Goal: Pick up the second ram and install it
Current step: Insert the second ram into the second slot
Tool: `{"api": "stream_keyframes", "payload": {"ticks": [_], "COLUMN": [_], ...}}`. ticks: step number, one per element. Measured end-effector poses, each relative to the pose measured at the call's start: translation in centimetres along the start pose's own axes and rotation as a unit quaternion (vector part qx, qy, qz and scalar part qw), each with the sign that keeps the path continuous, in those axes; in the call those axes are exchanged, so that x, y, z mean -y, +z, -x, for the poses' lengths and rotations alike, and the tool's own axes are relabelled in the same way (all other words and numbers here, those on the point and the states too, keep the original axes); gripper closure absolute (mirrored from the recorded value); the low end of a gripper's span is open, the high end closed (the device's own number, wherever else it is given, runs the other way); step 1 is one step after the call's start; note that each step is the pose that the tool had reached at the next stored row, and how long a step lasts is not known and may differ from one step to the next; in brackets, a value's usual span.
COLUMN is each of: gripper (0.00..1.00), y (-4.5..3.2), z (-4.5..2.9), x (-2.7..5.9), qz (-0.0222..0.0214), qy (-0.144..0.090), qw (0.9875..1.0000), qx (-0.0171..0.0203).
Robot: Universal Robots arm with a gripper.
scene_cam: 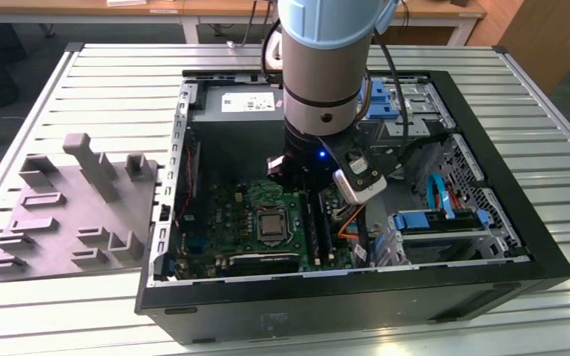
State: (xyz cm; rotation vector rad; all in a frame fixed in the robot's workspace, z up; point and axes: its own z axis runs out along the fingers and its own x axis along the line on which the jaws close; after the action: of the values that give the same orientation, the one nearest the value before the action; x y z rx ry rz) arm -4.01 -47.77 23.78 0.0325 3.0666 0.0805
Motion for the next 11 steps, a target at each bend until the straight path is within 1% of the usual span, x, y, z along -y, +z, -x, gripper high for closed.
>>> {"api": "stream_keyframes", "payload": {"ticks": [4,11], "gripper": [0.89,0.89], "y": [-0.02,0.03], "z": [0.0,-0.01], "x": [-0.06,-0.61], "qz": [0.0001,0.0004], "qy": [0.0,0.0], "qw": [1.0,1.0], "qx": [-0.0001,0.0]}}
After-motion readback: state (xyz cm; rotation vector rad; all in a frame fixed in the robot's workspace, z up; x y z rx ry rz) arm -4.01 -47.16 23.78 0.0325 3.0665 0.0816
